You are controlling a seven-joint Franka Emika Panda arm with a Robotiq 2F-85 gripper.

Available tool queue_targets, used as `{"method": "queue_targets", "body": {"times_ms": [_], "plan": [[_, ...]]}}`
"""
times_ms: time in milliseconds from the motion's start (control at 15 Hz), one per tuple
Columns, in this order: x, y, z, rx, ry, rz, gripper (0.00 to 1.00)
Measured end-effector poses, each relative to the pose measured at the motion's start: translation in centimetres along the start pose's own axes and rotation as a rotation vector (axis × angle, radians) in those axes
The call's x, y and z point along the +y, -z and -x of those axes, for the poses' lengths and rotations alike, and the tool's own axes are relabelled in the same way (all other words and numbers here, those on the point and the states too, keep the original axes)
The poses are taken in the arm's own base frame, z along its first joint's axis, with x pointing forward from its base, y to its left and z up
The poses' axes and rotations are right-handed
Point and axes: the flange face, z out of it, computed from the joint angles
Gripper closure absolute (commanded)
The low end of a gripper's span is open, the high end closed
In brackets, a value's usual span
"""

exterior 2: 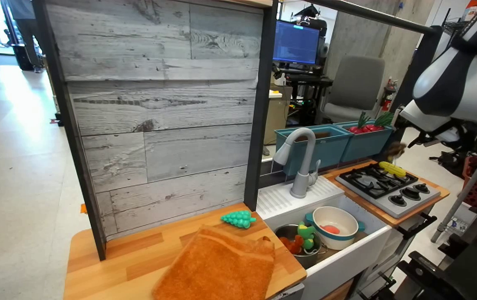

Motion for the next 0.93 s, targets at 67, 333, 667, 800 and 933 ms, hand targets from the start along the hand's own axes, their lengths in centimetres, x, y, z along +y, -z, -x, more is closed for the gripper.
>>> {"method": "queue_targets", "body": {"times_ms": [67,333,667,800,933], "plan": [[-0.1,-0.1,0.5,-0.008,0.002,-0.001,0.34],[-0.1,-0.1,0.7,-0.012,0.003,-0.001,0.09],[-1.0,-0.8,2.5,-0.150,0.122,0.028,0.00],[-3.5,-0.4,3.6,-0.229,0.197,0.008,0.00],[-6.8,1.2,4.1,-0.304,0.253,-0.042,0.00]]}}
